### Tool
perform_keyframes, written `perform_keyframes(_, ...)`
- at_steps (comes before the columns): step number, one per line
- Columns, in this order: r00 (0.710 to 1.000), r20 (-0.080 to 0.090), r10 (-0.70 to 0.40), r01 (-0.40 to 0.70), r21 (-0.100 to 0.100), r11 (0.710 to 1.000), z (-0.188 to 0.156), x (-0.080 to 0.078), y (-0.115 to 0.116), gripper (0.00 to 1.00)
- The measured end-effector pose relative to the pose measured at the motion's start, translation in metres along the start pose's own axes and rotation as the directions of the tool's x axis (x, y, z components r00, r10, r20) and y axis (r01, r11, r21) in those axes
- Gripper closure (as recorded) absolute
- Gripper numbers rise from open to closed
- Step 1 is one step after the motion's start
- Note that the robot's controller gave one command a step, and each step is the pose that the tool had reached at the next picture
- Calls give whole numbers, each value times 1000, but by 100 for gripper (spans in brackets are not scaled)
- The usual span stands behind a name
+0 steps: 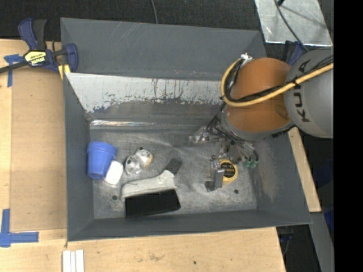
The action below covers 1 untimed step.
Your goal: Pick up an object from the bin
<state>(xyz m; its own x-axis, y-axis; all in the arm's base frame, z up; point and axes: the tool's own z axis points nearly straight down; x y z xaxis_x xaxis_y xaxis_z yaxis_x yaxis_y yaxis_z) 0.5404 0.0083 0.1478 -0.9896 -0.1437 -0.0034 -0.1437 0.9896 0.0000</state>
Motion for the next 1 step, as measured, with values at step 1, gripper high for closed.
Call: perform_keyframes(1, 1000, 0, 1, -1, 0, 1000, 0, 0, 0, 0)
